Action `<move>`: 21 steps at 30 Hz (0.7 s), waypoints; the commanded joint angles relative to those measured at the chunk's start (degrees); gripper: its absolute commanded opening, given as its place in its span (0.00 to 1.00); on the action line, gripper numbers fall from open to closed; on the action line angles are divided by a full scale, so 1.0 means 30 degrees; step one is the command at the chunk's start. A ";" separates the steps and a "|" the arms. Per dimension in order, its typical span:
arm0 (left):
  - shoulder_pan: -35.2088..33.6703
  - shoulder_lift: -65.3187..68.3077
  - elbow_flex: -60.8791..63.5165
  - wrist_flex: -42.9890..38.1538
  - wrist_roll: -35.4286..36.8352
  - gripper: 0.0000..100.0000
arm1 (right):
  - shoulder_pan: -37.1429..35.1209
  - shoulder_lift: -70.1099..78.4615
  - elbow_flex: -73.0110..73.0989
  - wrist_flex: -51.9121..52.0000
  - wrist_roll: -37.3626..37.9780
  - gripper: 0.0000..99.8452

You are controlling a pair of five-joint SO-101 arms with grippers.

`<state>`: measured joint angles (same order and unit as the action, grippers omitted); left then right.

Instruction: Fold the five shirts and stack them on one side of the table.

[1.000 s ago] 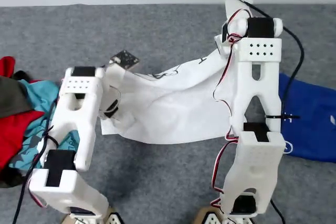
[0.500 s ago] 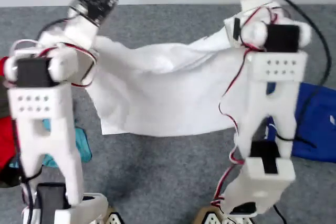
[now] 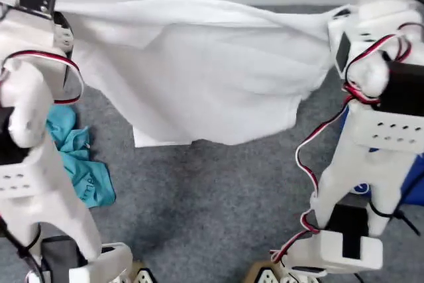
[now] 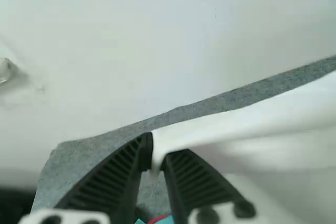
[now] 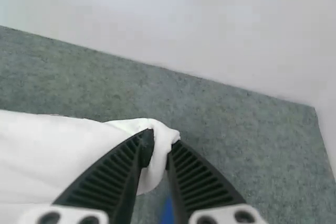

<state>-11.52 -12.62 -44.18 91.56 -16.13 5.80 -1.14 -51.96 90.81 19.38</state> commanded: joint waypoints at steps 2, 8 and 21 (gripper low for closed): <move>0.0000 -0.1289 -0.1978 0.1788 0.0117 0.01 | 0.0630 -0.1597 -0.1553 0.0689 0.0059 0.01; 0.0381 -0.2549 -0.2330 0.2960 0.0117 0.01 | 0.0718 -0.1626 -0.1319 0.0806 0.0059 0.01; 0.0352 -0.5890 -0.1568 0.2989 -0.0410 0.01 | 0.0571 0.0894 -0.0498 0.2799 0.0029 0.01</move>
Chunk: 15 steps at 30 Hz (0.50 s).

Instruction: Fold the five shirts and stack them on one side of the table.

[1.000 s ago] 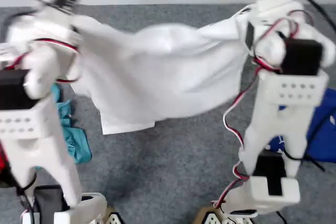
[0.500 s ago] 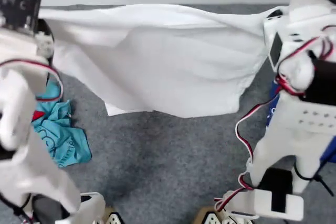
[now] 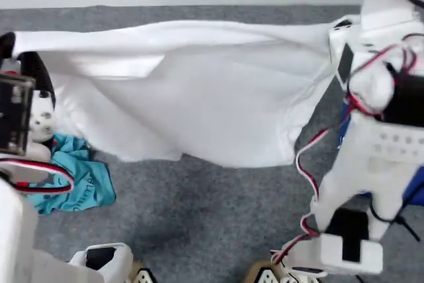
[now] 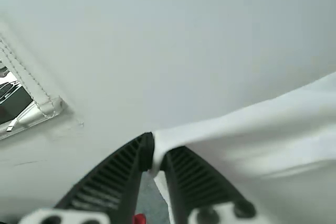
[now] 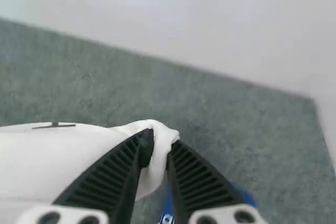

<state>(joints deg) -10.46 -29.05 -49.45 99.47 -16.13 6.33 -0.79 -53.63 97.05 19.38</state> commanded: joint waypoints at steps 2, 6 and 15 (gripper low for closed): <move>-0.0029 -0.0469 0.0864 0.0352 -0.0996 0.01 | 0.0337 0.1187 0.0059 0.1451 0.0029 0.01; -0.0088 -0.0498 0.2212 0.0352 -0.1817 0.01 | 0.0132 0.1245 0.0645 0.1949 0.0088 0.01; -0.0088 -0.3780 0.9363 0.0381 -0.4132 0.01 | 0.0015 0.1216 0.0938 0.1978 0.0352 0.01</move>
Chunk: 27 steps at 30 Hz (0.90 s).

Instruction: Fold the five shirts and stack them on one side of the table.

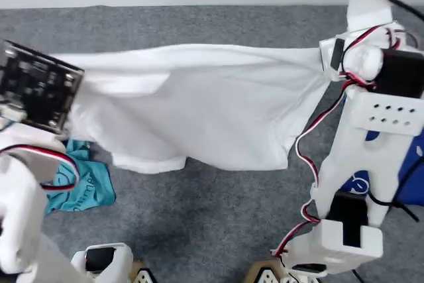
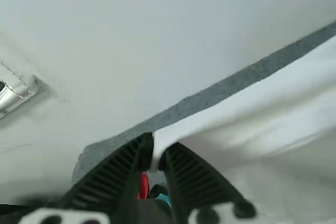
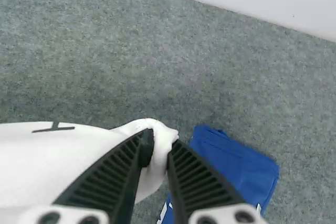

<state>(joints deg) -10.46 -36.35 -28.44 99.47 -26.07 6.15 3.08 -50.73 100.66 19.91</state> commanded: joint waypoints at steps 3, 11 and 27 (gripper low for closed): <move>-0.0088 -0.2872 0.4615 0.0381 -0.1465 0.01 | 0.0044 -0.0103 -0.0029 0.0777 0.0205 0.01; -0.0117 -0.5832 0.4469 0.0293 -0.1553 0.01 | -0.1421 -0.2945 0.0059 0.0777 0.0908 0.01; -0.3634 -0.6300 0.0747 -0.4220 -0.1495 0.01 | -0.1480 -0.8513 0.0029 0.0689 0.0879 0.01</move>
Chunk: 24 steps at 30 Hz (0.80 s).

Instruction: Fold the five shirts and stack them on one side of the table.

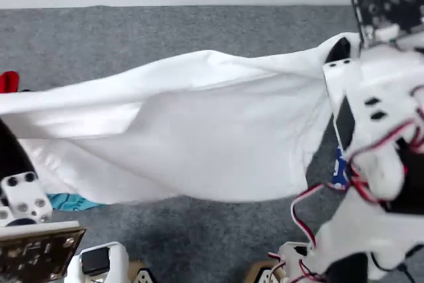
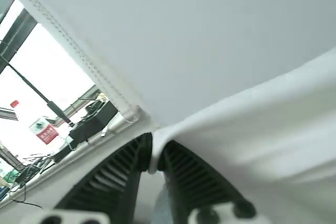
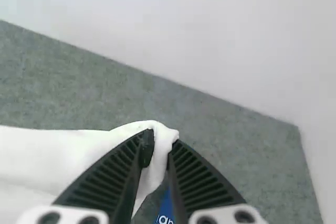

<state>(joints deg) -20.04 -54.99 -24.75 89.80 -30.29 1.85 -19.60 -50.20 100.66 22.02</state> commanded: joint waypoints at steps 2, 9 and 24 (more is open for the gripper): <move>-0.0410 -0.0147 -0.0396 -0.0645 -0.0088 0.01 | -0.0073 -0.1158 -0.0029 0.0747 0.0176 0.01; -0.0293 0.0000 0.2066 0.3341 -0.0615 0.01 | -0.1187 -0.0747 0.6652 0.0747 0.0147 0.01; 0.1055 0.0000 1.8769 0.1553 -0.4161 0.01 | -0.4908 0.3238 1.9956 -0.3385 0.0117 0.01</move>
<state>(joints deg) -17.49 -54.64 24.40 98.59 -41.80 -12.48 -13.10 9.58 94.33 22.11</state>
